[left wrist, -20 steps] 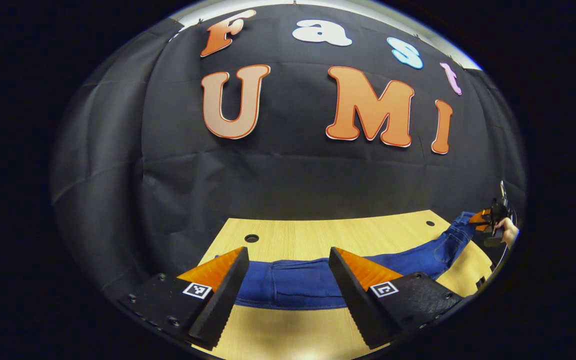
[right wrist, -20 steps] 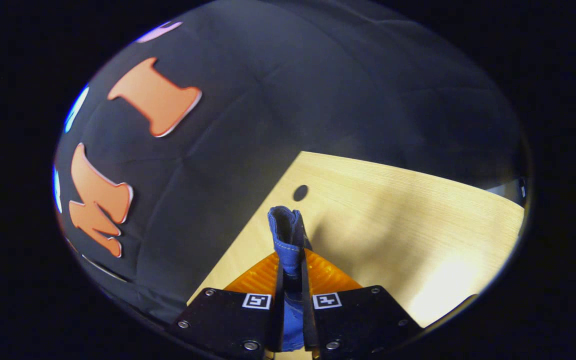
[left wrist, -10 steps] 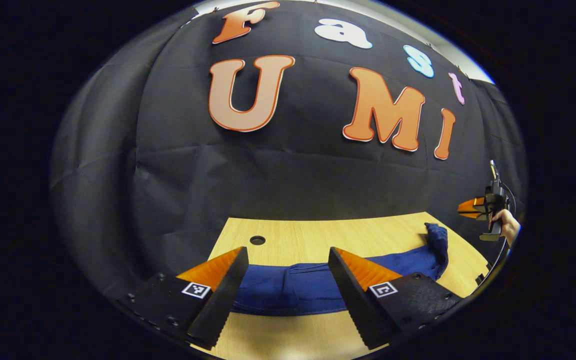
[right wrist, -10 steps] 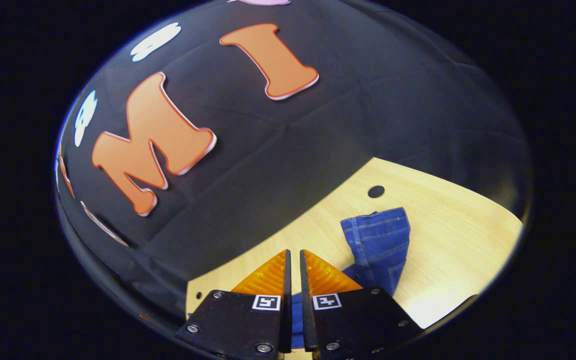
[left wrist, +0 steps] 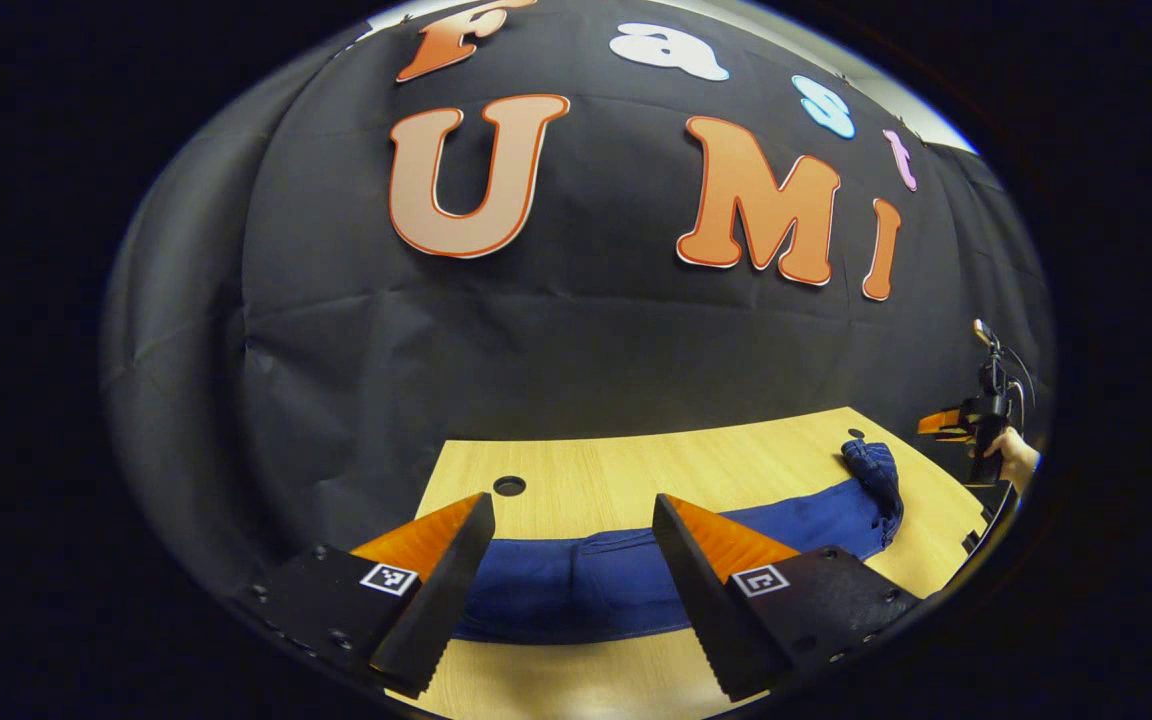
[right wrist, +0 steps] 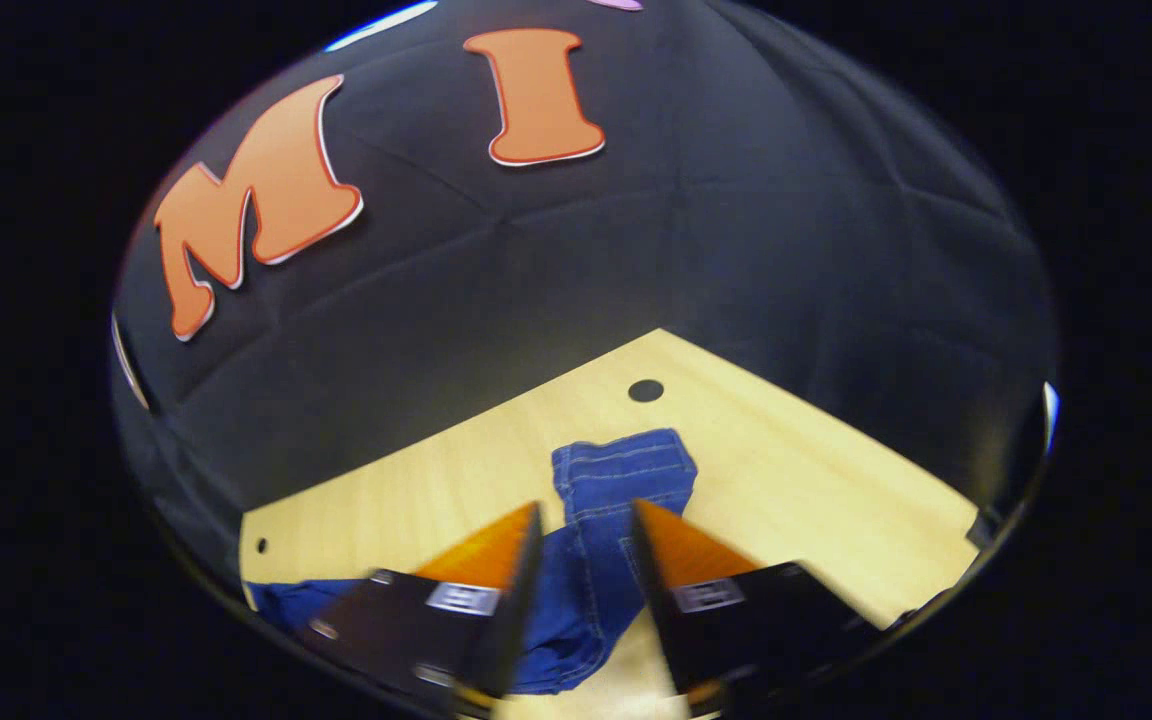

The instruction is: Grasp the waist and the cuffs of the jeans and fold them to make the two legs overlap; first hold the waist and fold one-third of the jeans toward the cuffs, then hold the cuffs and fold the remaining one-third in the same direction to finish folding.

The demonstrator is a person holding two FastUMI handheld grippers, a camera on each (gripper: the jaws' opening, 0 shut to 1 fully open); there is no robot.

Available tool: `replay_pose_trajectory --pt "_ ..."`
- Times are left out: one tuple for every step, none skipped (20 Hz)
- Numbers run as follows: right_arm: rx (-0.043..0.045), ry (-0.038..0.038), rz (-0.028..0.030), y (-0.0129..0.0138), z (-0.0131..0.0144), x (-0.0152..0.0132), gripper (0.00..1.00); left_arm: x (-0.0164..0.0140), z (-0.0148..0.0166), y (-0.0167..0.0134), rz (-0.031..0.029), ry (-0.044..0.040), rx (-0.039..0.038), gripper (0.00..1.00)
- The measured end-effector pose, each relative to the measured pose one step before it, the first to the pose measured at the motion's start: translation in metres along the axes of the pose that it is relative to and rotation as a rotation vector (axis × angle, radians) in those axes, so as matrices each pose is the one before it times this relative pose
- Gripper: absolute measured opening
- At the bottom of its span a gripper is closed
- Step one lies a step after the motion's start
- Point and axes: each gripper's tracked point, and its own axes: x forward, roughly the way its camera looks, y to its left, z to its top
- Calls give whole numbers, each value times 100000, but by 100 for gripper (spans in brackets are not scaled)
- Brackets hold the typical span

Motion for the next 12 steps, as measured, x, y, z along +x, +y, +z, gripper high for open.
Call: replay_pose_trajectory --pt "-6713 650 -1714 -50 -525 1097 89 212 -141 -213 -457 651 -658 98" --pt "-7100 1370 -3512 -122 -298 1536 99 205 -258 -103 195 1063 -294 98" --pt "-6796 2068 -3136 273 -404 1503 98 245 -286 156 974 1327 275 98" --pt "-5342 900 -2072 619 -50 1038 98 109 -394 168 1108 1596 679 98" --pt "-4083 1793 -1962 752 -76 1539 98 90 -242 154 1056 1461 863 98" --pt "-2217 2383 14 871 -106 1388 99 44 -194 265 1306 1306 1024 98" --pt "-1120 2577 490 907 -177 1409 98 -66 -303 352 1306 1199 960 98" --pt "-1234 2108 -133 367 -108 1010 98 62 -112 264 1049 770 290 98" --pt "-1747 3136 -1340 424 17 1184 98 88 -105 196 1107 1073 -15 98" --pt "-2094 3618 -1818 399 -333 976 98 131 -245 244 1227 877 -190 98" --pt "-3031 4996 -2203 508 -239 515 98 -91 -126 268 1370 1032 -173 98" --pt "-2902 3175 -1701 509 -298 309 98 -181 -332 257 1314 1264 2 98"
